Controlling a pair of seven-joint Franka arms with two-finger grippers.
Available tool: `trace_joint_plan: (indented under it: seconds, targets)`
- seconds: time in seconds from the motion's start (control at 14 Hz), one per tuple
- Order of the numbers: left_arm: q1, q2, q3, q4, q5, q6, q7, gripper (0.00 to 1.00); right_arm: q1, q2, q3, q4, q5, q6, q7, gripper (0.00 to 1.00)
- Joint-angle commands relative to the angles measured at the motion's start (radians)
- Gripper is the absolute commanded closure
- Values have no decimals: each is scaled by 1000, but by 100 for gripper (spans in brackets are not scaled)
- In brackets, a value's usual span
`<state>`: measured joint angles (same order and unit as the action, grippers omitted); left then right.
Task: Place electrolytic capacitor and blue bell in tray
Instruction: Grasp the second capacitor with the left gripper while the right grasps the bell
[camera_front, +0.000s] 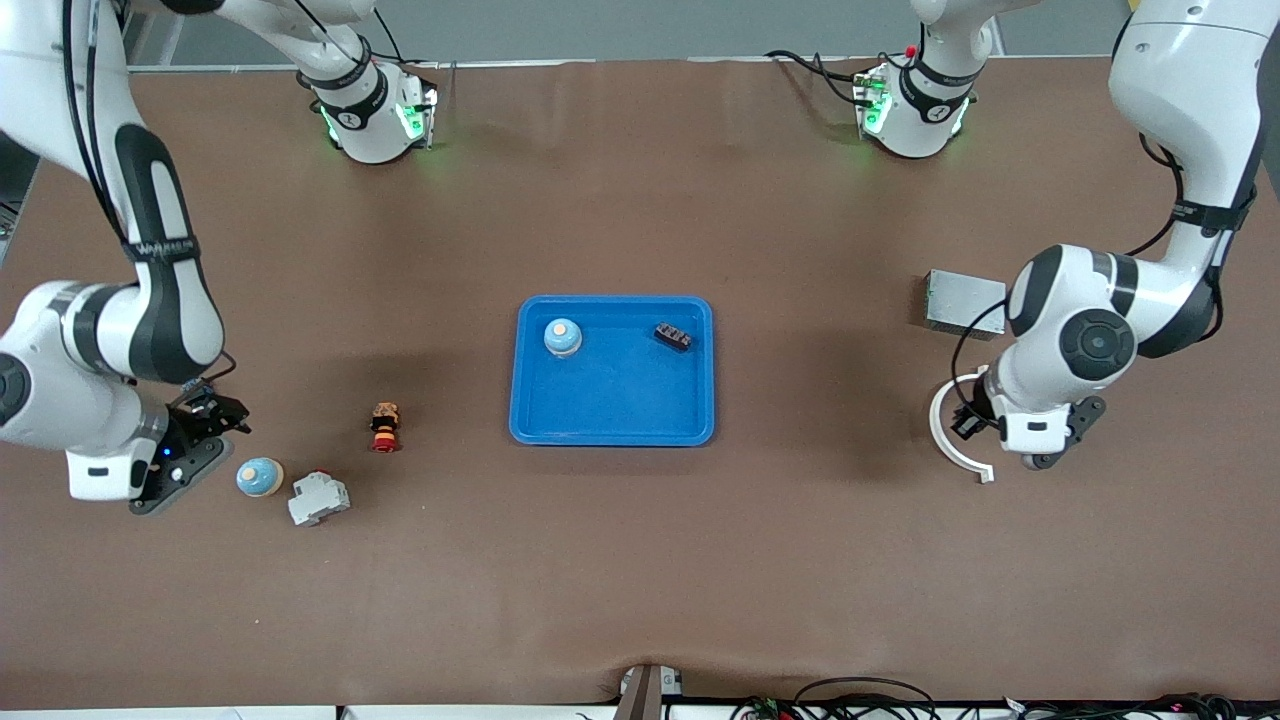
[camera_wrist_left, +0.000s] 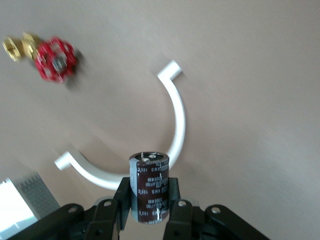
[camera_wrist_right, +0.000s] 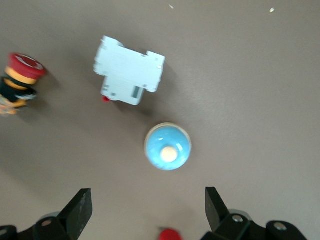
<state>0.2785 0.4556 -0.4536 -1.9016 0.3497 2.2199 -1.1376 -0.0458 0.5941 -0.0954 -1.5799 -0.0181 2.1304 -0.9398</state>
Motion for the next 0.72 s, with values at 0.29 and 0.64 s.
trace_joint_plan:
  seconds: [0.29,0.64]
  targets:
    - [-36,15,-45,-2,23,-25,-159,100,-28,130,22,93,-20,68,-68,0]
    - [-48,18,-50,6,22,-26,-189,100,-34,159,23,89,-2,85,-103,0]
